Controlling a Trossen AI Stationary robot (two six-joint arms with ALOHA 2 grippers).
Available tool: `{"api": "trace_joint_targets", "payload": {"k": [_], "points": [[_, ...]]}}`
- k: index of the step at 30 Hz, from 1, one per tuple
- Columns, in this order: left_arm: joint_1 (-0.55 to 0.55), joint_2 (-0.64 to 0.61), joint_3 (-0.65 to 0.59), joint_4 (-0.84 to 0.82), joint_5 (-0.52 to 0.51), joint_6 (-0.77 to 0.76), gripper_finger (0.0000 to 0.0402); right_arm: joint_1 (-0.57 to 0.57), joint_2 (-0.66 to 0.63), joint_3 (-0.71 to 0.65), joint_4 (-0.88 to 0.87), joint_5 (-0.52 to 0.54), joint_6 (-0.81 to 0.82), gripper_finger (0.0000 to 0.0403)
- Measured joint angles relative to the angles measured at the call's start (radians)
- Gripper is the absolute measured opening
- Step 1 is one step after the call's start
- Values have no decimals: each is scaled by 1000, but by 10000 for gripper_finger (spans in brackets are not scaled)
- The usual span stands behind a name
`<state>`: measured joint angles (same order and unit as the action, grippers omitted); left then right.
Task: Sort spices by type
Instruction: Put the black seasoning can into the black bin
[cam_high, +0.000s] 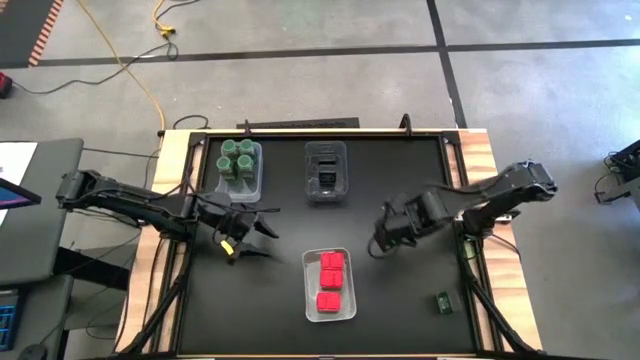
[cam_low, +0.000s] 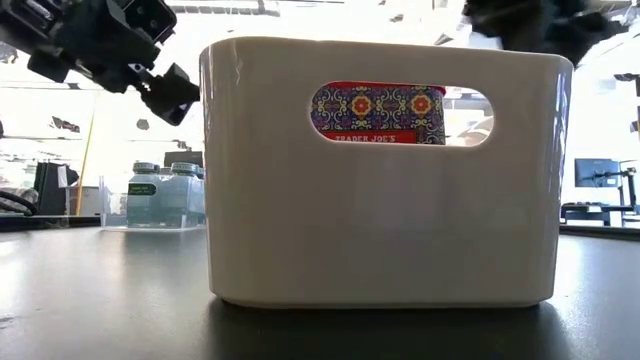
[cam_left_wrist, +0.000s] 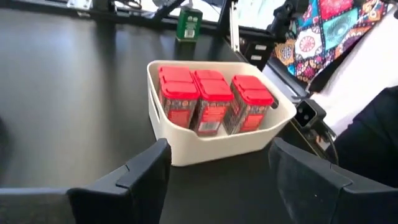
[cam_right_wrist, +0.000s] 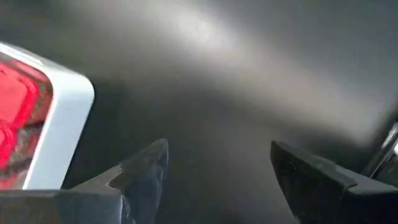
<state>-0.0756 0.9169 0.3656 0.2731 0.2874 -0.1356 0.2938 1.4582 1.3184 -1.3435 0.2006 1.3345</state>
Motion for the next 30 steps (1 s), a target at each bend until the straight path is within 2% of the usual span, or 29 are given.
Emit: {"api": "trace_joint_targets", "payload": {"k": [8,16,23,30], "points": [[-26,-1,0,-17,0,-3,259,229,-73,-127,-13,-99,403,310],[-49,-1,0,-17,0,-10,259,435,-111,-196,-18,-196,710,310],[-70,-1,0,-17,0,-35,259,571,-113,-232,-6,-281,861,310],[-86,-1,0,-16,0,-53,259,659,-113,-242,57,-283,901,310]]}}
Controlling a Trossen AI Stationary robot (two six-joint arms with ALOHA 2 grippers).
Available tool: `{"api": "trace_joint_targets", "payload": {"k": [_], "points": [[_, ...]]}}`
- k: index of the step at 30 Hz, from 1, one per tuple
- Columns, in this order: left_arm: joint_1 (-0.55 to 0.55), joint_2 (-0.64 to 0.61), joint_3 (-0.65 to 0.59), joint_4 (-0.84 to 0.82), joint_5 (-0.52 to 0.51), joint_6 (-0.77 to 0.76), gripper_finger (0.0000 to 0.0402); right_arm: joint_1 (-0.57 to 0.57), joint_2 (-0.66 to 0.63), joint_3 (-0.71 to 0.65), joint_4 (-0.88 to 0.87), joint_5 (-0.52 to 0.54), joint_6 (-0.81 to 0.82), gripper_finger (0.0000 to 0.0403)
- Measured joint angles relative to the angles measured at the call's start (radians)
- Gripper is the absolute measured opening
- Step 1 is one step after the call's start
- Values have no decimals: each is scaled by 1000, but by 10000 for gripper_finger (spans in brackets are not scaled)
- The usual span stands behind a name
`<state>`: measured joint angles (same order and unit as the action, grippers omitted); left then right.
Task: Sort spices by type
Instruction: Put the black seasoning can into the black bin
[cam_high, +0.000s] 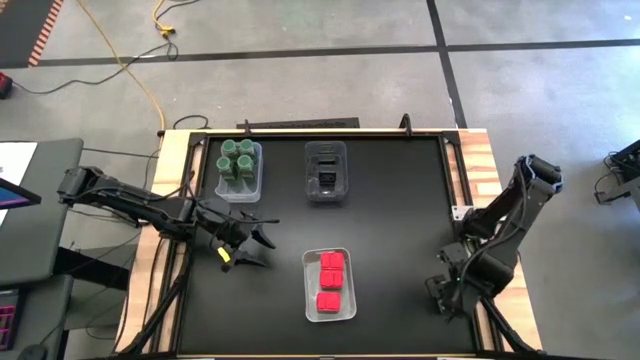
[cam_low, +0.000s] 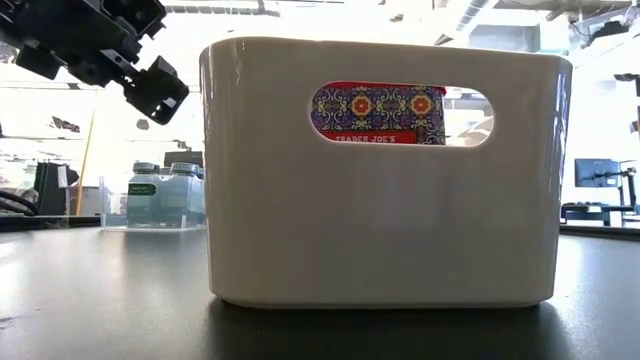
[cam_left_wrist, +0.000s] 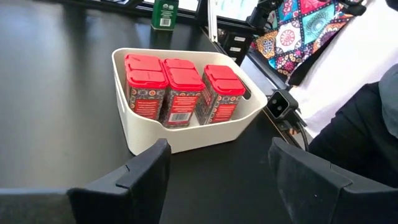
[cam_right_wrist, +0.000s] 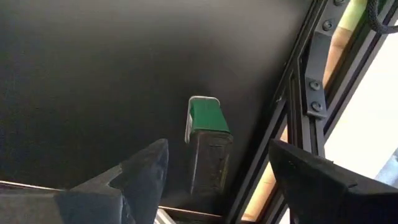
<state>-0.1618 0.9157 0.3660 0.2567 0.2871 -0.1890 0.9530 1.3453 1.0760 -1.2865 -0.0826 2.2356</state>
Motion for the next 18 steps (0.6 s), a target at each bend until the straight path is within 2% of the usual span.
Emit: {"api": "trace_joint_targets", "payload": {"k": [8,18], "points": [[-2,0,0,3,-1,-26,259,31,0,0,9,0,-43,310],[-2,0,0,2,-3,-26,259,27,0,0,17,0,-315,310]]}}
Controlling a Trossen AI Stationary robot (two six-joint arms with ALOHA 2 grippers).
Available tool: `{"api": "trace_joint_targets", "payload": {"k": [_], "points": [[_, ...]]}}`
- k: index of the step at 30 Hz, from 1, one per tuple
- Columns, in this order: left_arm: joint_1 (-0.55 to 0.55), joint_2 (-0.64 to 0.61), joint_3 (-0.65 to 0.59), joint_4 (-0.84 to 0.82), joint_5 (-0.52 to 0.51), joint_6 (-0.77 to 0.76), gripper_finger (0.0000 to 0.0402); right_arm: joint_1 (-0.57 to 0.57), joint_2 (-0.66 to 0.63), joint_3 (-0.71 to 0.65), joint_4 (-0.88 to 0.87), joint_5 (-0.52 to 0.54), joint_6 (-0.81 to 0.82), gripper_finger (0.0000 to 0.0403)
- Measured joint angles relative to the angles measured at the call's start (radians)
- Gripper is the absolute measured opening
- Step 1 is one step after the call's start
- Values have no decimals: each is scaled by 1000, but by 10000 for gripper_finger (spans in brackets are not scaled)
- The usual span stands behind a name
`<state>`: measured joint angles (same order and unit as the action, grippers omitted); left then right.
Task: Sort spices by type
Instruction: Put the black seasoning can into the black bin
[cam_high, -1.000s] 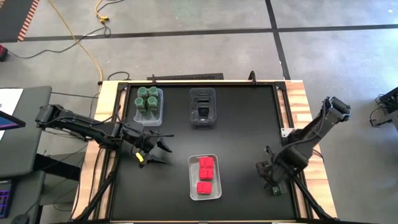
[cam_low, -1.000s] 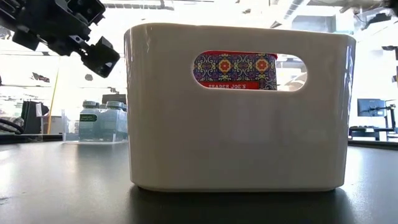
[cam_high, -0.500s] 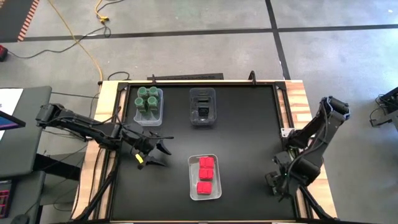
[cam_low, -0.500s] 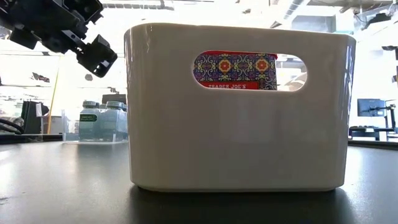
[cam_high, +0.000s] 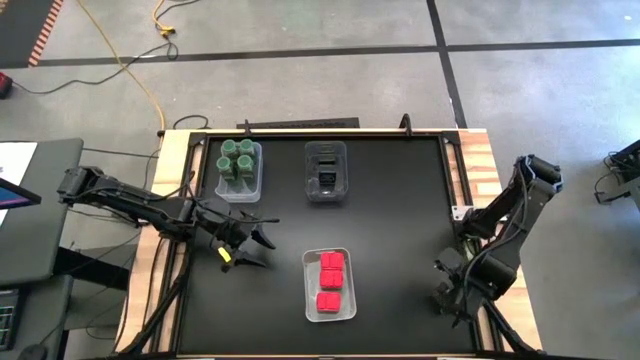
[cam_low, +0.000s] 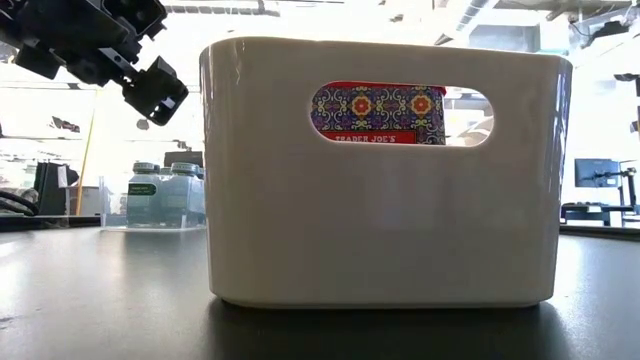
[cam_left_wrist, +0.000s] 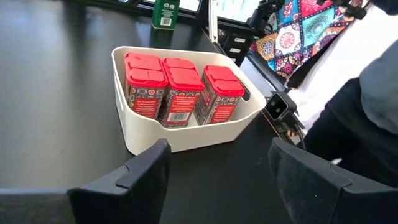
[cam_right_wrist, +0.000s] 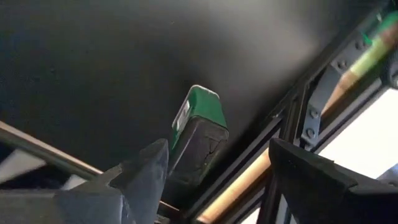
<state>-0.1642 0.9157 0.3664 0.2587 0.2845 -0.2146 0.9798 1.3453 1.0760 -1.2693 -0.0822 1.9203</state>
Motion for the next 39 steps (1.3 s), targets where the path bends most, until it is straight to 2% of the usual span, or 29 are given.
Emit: {"api": "trace_joint_targets", "payload": {"k": [11,18,23,34,39], "points": [[0,0,0,-63,-2,0,259,35,1,89,-14,2,-395,310],[0,0,0,-94,-2,0,259,73,0,141,-62,5,-716,310],[0,0,0,-94,-2,0,259,88,0,145,-63,6,-1047,310],[0,0,0,-95,-2,0,259,113,1,119,-36,38,-2063,310],[0,0,0,-95,-2,0,259,114,0,60,62,88,-2299,310]]}}
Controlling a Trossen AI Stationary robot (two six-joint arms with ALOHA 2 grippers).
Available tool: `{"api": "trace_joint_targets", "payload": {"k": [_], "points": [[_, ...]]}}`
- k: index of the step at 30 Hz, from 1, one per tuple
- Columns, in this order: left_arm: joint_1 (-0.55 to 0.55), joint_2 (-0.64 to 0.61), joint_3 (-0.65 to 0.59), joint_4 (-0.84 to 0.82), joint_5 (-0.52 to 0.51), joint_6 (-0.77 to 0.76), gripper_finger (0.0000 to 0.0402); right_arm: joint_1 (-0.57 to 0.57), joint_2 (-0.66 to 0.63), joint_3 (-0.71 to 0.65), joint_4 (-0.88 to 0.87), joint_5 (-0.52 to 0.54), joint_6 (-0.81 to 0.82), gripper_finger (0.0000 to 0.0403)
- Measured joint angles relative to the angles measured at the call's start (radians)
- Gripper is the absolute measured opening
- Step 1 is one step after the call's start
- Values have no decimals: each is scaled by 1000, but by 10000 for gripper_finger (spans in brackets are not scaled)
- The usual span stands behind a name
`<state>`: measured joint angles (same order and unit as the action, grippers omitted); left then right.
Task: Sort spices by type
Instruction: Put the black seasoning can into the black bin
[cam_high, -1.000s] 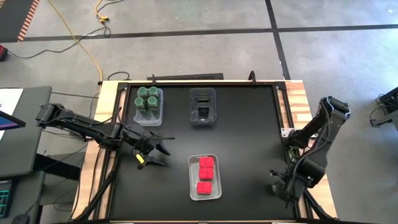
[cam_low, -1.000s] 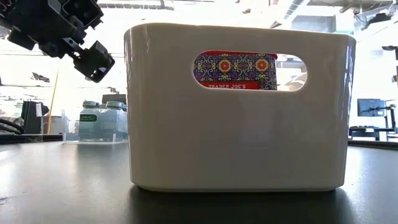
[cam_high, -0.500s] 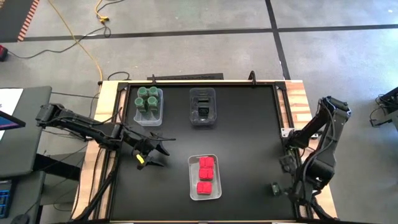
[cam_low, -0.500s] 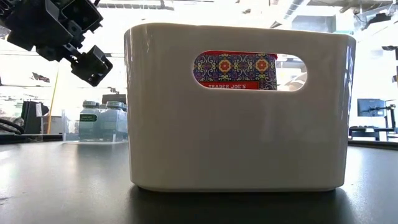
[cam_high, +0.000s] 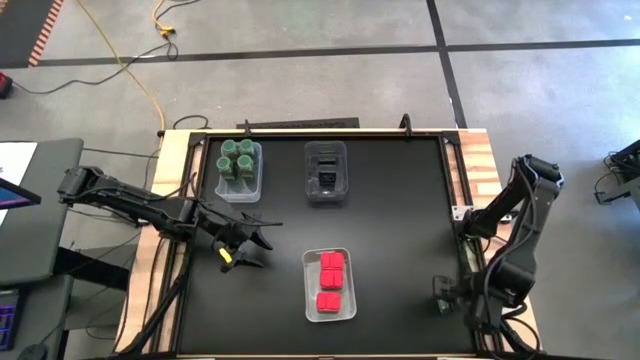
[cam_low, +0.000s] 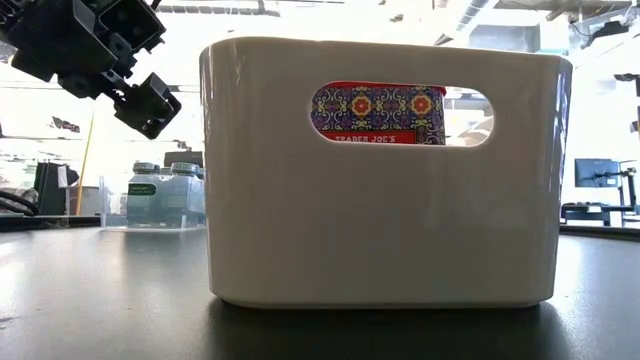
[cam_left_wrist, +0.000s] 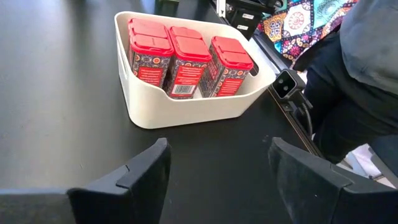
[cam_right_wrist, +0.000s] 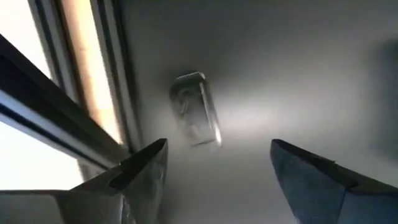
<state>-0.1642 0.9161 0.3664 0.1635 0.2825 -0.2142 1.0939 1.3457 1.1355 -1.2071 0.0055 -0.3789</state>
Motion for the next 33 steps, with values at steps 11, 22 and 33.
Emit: {"api": "trace_joint_targets", "payload": {"k": [11,22,33], "points": [[0,0,0,-1,0,0,259,14,0,-114,144,46,-180,310],[0,0,0,0,0,0,259,90,57,-159,144,45,-172,310],[0,0,0,0,0,0,259,91,114,-160,143,45,-171,291]]}}
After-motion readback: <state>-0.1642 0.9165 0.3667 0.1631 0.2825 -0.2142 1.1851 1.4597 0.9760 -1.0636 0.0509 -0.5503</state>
